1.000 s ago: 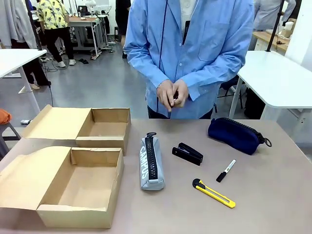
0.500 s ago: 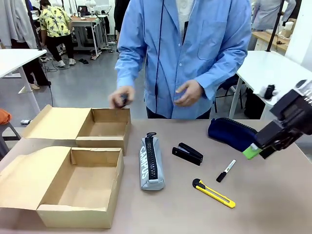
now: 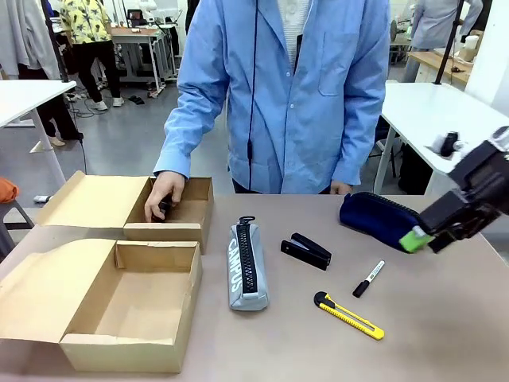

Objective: Place items inside the box.
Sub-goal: Pick up a Pencil pouch or Stapler and place it inside the Mailer Box closest to the robot.

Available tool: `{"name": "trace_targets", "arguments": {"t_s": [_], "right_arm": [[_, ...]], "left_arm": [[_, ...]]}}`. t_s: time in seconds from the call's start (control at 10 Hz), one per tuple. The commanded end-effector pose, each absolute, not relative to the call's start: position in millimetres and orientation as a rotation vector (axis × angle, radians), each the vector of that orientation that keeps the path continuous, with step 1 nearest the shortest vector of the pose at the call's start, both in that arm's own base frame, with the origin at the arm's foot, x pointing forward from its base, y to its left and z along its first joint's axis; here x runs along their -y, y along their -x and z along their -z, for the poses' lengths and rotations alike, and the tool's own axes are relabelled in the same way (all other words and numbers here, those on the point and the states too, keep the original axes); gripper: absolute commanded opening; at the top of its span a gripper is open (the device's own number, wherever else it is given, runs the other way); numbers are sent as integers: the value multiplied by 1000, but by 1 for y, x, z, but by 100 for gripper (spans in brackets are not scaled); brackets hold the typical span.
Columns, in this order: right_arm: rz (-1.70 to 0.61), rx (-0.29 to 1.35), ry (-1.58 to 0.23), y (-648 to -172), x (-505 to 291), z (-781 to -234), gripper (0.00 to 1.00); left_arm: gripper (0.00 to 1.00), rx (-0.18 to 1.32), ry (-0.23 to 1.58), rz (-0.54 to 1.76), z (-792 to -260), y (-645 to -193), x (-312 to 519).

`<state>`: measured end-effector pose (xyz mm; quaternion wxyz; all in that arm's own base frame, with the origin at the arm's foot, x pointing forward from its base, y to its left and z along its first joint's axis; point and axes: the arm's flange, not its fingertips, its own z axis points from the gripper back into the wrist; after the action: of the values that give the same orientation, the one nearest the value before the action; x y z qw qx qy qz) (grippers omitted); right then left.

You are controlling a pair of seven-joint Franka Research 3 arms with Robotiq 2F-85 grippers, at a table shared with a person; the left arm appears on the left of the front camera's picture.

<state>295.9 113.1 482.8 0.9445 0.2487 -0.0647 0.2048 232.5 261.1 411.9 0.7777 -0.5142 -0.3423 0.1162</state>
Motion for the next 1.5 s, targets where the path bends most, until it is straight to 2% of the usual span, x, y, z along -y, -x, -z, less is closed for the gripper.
{"name": "trace_targets", "arguments": {"t_s": [0.0,0.2,0.4,0.5,0.6,0.7,0.9,1.4], "right_arm": [[-333,132,-402,-339,-223,-496,100],[-260,107,-257,-379,-343,-492,100],[-359,33,-103,-391,-424,-460,100],[-320,25,-19,-397,-431,-446,100],[-318,5,-38,-398,-411,-449,100],[-341,88,-155,-369,-408,-444,100],[-284,19,-61,-390,-404,-412,100],[-148,87,-60,-415,-429,-356,100]], "left_arm": [[100,772,1123,-239,-413,-233,-261],[100,772,1123,-239,-413,-233,-261],[100,772,1123,-239,-413,-233,-261],[100,772,1123,-239,-413,-233,-261],[100,772,1123,-239,-413,-233,-261],[100,772,1123,-239,-413,-233,-261],[100,772,1123,-239,-413,-233,-261],[100,772,1123,-239,-413,-233,-261]]}}
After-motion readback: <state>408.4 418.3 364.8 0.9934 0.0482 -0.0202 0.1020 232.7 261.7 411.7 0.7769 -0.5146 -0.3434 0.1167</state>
